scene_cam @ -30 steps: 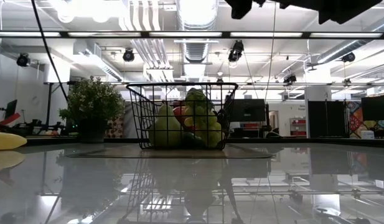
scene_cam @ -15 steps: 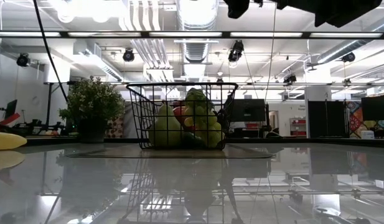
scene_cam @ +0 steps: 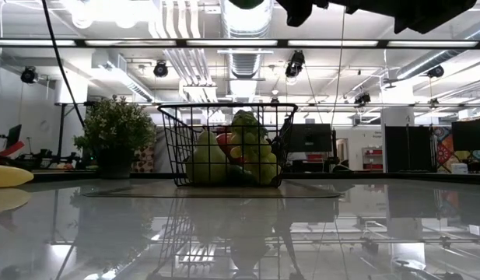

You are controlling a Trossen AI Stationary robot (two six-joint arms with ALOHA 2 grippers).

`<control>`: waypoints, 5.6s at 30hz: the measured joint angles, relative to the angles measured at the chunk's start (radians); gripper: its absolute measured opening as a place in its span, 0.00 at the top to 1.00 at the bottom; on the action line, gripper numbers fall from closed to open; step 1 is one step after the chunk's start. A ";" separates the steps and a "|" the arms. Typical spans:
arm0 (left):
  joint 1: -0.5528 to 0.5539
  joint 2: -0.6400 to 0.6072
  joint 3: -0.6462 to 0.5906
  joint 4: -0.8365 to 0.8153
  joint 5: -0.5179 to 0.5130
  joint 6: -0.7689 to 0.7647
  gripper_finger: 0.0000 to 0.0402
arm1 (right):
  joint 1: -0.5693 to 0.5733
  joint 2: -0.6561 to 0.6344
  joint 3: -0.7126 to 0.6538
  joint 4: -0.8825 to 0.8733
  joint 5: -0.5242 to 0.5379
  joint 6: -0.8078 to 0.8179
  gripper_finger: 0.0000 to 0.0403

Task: Build produce basket
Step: Put the lime into the black wire basket, then put the banana into the black wire basket

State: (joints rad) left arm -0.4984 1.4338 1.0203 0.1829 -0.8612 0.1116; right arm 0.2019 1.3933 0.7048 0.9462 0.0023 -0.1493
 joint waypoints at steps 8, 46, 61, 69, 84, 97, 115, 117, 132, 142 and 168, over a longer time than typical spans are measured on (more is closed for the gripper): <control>0.001 0.000 -0.003 0.001 -0.002 0.001 0.43 | -0.004 0.000 0.000 -0.005 -0.002 0.000 0.42; 0.013 -0.441 -0.346 0.225 -0.009 0.394 0.20 | -0.290 0.025 0.409 -0.823 0.208 0.013 0.41; 0.013 -0.566 -0.504 0.423 -0.008 0.499 0.20 | -0.492 0.387 0.791 -1.152 0.199 -0.100 0.41; 0.013 -0.576 -0.508 0.423 -0.008 0.508 0.20 | -0.542 0.476 0.874 -1.206 0.172 -0.113 0.41; 0.013 -0.578 -0.508 0.423 -0.007 0.528 0.20 | -0.559 0.519 0.874 -1.202 0.171 -0.095 0.26; 0.013 -0.576 -0.514 0.430 -0.007 0.529 0.20 | -0.537 0.435 0.873 -1.230 0.176 -0.085 0.23; 0.013 -0.530 -0.524 0.351 -0.150 0.064 0.20 | -0.261 0.051 0.693 -1.430 0.181 0.026 0.30; 0.012 -0.514 -0.519 0.324 -0.170 -0.034 0.20 | -0.228 0.012 0.645 -1.419 0.182 0.038 0.30; 0.013 -0.484 -0.318 -0.642 -0.086 -1.124 0.20 | -0.137 -0.205 0.346 -1.155 0.185 0.045 0.31; 0.029 -0.311 -0.216 -1.133 0.270 -1.618 0.20 | -0.137 -0.236 0.254 -1.056 0.184 0.044 0.31; 0.032 0.019 -0.163 -1.511 0.983 -1.859 0.20 | -0.137 -0.234 0.230 -1.038 0.184 0.034 0.31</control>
State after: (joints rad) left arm -0.4667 1.4532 0.8570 -1.3278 0.1222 -1.7473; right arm 0.0654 1.1595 0.9352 -0.0914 0.1862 -0.1158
